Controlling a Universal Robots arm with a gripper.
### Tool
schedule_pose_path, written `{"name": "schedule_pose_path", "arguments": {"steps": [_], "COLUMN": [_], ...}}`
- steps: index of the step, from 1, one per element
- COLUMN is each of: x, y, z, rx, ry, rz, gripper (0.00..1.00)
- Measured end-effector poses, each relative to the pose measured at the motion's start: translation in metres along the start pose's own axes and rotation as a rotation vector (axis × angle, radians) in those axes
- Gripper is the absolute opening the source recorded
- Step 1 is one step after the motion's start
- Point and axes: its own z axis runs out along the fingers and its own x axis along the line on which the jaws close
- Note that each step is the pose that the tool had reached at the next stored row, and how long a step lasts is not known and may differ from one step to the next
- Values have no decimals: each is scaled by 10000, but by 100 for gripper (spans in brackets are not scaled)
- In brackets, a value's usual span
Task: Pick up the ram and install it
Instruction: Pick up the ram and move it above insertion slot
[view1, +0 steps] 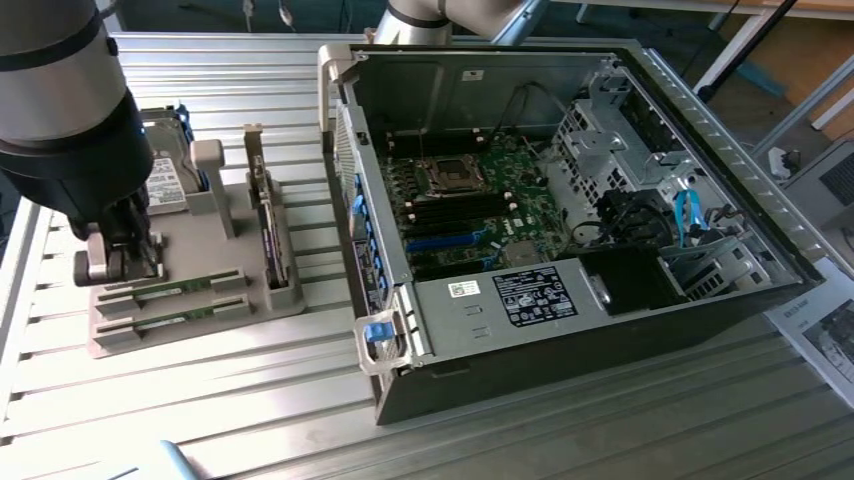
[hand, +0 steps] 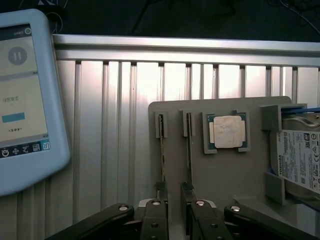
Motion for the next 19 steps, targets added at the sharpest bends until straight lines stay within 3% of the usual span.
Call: {"name": "schedule_pose_path", "arguments": {"steps": [13,19], "x": [71,74], "y": [-11,-12], "z": [278,297], "rx": [0,-1], "ry": [0,1], "rz": [0,0], "gripper": [25,25]}}
